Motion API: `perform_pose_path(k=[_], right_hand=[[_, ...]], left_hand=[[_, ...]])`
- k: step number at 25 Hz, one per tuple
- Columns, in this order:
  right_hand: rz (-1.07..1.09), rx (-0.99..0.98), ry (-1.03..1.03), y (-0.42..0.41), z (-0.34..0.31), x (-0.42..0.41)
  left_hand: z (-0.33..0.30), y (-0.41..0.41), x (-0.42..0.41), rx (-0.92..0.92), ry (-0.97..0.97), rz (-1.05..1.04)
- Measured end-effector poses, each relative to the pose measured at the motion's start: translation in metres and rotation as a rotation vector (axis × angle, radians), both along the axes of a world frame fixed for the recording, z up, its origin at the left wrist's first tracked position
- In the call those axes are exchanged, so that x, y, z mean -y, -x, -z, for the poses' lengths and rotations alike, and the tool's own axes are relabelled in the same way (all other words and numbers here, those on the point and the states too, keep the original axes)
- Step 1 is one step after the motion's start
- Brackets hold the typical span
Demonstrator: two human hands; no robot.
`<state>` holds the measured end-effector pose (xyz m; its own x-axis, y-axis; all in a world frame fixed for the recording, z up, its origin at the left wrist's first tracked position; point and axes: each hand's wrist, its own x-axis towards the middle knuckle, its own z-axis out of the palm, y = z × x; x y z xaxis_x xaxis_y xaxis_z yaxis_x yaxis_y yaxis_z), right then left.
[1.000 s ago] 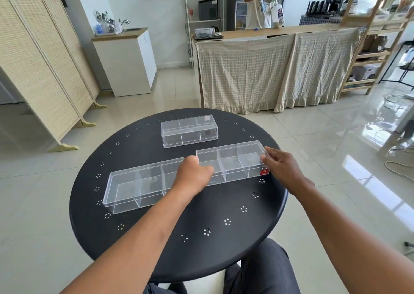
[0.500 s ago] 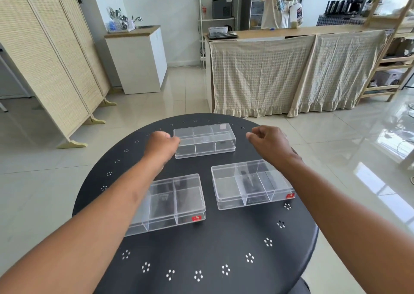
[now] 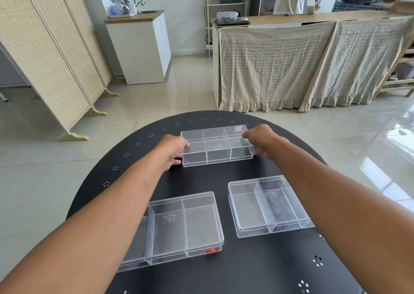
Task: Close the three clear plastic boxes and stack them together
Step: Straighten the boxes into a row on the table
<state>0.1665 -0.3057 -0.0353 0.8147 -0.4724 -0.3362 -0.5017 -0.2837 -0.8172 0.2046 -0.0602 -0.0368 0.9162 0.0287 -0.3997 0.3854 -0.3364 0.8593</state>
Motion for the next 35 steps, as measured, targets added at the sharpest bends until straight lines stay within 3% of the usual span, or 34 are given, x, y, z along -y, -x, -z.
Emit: perform_pose_path(k=[10, 16, 23, 28, 35], right_hand=[[-0.059, 0.025, -0.323, 0.039, -0.017, -0.004], [-0.098, 0.283, -0.287, 0.034, -0.026, -0.005], [-0.099, 0.303, -0.199, 0.051, -0.011, -0.010], [-0.083, 0.289, -0.253, 0.057, -0.010, -0.016], [-0.095, 0.187, -0.094, 0.042, 0.011, -0.043]], left_hand=[[-0.013, 0.033, -0.025, 0.021, 0.125, -0.105], [-0.026, 0.030, -0.027, 0.288, 0.122, -0.040], [-0.004, 0.042, -0.033, 0.376, 0.008, 0.006], [-0.015, 0.055, -0.045, 0.312, -0.048, 0.011], [-0.015, 0.059, -0.078, 0.219, -0.014, 0.002]])
